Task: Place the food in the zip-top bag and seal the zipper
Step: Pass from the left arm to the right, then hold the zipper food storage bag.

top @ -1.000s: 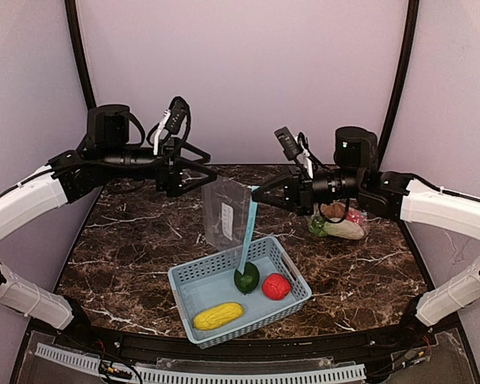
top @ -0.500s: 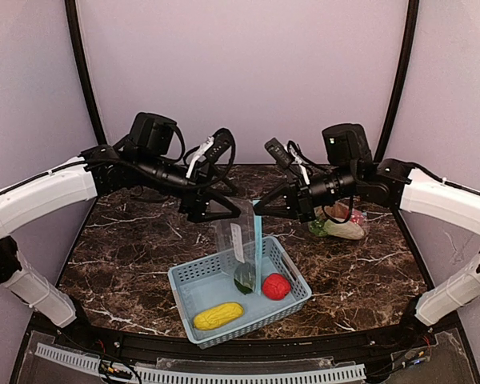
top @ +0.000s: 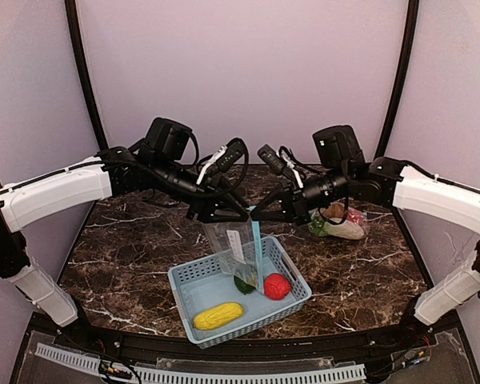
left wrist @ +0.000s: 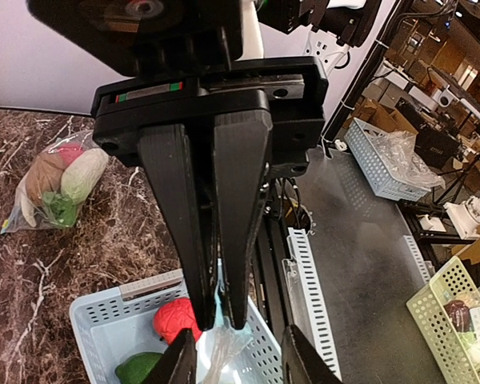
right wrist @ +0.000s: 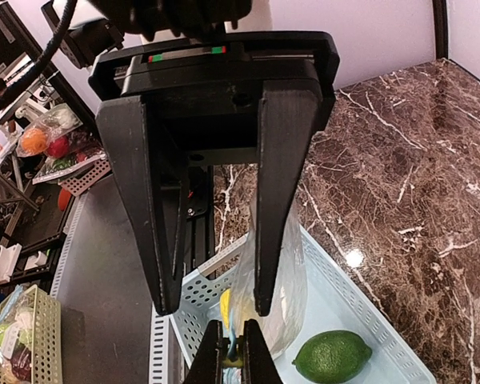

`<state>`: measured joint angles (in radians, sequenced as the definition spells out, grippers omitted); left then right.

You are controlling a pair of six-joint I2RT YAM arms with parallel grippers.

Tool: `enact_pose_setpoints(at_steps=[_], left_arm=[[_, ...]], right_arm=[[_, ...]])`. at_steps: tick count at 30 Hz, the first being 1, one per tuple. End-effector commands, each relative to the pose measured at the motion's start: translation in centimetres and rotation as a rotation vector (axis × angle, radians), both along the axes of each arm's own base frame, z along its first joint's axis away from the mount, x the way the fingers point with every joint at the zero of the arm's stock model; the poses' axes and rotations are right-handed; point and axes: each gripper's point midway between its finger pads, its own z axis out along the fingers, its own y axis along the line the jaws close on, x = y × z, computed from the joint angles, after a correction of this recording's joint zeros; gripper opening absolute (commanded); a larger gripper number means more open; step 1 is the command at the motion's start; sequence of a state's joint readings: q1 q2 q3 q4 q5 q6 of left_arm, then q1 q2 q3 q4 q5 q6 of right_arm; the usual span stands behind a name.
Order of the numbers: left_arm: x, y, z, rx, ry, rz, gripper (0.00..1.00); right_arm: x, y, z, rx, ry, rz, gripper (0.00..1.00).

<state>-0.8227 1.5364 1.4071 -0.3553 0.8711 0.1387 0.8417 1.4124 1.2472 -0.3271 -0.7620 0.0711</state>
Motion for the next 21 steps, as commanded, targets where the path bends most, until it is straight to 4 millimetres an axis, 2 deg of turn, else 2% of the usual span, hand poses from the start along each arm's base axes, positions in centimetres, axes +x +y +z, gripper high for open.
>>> enact_pose_setpoints(at_steps=[1,3,5,7,10,11,12,15,21], left_arm=[[-1.1,0.1,-0.1,-0.015,0.018,-0.041,0.31],[-1.1,0.0,-0.1,-0.020,0.023,-0.042,0.23],[-1.1,0.0,-0.3,-0.019,0.028,-0.042,0.08],[-1.1,0.0,-0.5,-0.015,0.033,-0.042,0.02],[-0.9,0.1,-0.8,-0.018,0.015,-0.024,0.01],[-0.8,0.2,-0.2,-0.037,-0.007,-0.015,0.01],[-0.5,0.3,-0.6,-0.030,-0.016,0.007,0.01],[0.3,0.6,0.0,-0.051,-0.076,0.074,0.01],[0.7,1.0,0.4,-0.069,-0.080,0.112,0.01]], right_arm=[[0.0,0.7,0.9,0.015,-0.024,0.013,0.00],[0.0,0.8,0.8,0.010,-0.021,0.015,0.00],[0.1,0.8,0.7,0.007,-0.021,0.013,0.00],[0.1,0.8,0.7,0.004,-0.022,0.012,0.00],[0.0,0.8,0.6,-0.001,-0.023,0.008,0.00],[0.0,0.8,0.6,-0.002,-0.024,0.006,0.00],[0.0,0.8,0.5,-0.004,-0.024,0.003,0.00],[0.2,0.7,0.2,-0.012,-0.024,-0.006,0.00],[0.2,0.8,-0.4,-0.027,-0.015,-0.011,0.00]])
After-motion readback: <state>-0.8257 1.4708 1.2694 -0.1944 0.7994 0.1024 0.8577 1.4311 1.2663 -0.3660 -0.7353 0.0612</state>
